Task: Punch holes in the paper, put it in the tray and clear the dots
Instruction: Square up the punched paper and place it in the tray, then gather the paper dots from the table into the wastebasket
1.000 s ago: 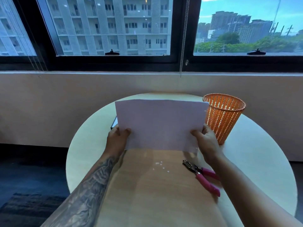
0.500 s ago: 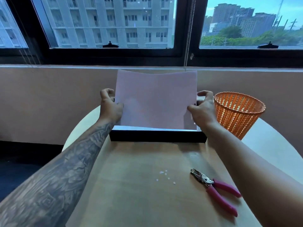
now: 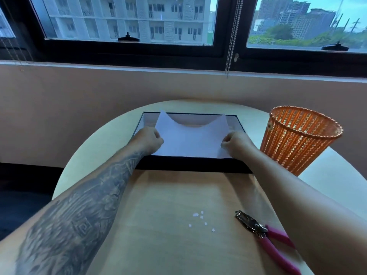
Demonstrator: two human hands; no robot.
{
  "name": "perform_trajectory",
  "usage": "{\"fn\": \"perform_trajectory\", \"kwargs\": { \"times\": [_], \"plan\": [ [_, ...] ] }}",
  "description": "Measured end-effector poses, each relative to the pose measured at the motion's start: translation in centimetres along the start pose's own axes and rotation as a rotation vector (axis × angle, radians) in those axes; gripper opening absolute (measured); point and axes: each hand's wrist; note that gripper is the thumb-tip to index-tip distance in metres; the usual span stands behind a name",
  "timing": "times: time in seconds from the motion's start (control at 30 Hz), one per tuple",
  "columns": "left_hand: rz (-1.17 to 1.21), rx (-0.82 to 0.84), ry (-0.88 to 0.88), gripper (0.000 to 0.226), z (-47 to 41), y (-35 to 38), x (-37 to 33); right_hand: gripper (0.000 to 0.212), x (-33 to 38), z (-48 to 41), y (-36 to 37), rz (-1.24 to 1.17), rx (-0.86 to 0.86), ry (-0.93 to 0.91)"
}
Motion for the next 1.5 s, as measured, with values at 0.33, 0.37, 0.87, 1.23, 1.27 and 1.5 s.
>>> {"fn": "perform_trajectory", "kwargs": {
  "times": [0.33,0.37,0.87,1.23,1.27,1.5],
  "plan": [
    [-0.188,0.091,0.002,0.021,0.6,-0.1,-0.2,0.032,0.1,1.6,0.1,0.255,0.100,0.079],
    [-0.192,0.087,-0.007,0.021,0.6,0.0,-0.2,0.032,0.2,1.7,0.2,0.292,0.100,0.074],
    [0.116,-0.512,0.370,0.029,9.6,0.5,-1.3,0.016,-0.1,13.8,0.1,-0.051,0.018,-0.647],
    [0.084,-0.194,0.472,0.024,22.6,6.6,-0.8,0.031,-4.2,23.4,2.7,0.218,0.203,-0.757],
    [0.080,-0.199,0.474,0.023,23.1,6.8,-0.8,0.029,-4.5,23.8,2.8,0.201,0.181,-0.760],
    [0.091,-0.251,0.445,0.017,24.4,7.0,-1.1,0.018,-5.6,25.2,2.5,-0.037,0.069,-0.668]
  ]
}}
Point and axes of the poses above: each hand's wrist, its own z-axis away from the middle knuckle, its own y-axis out of the palm, x = y × z, and after that the axes turned 15 degrees about -z, right-handed
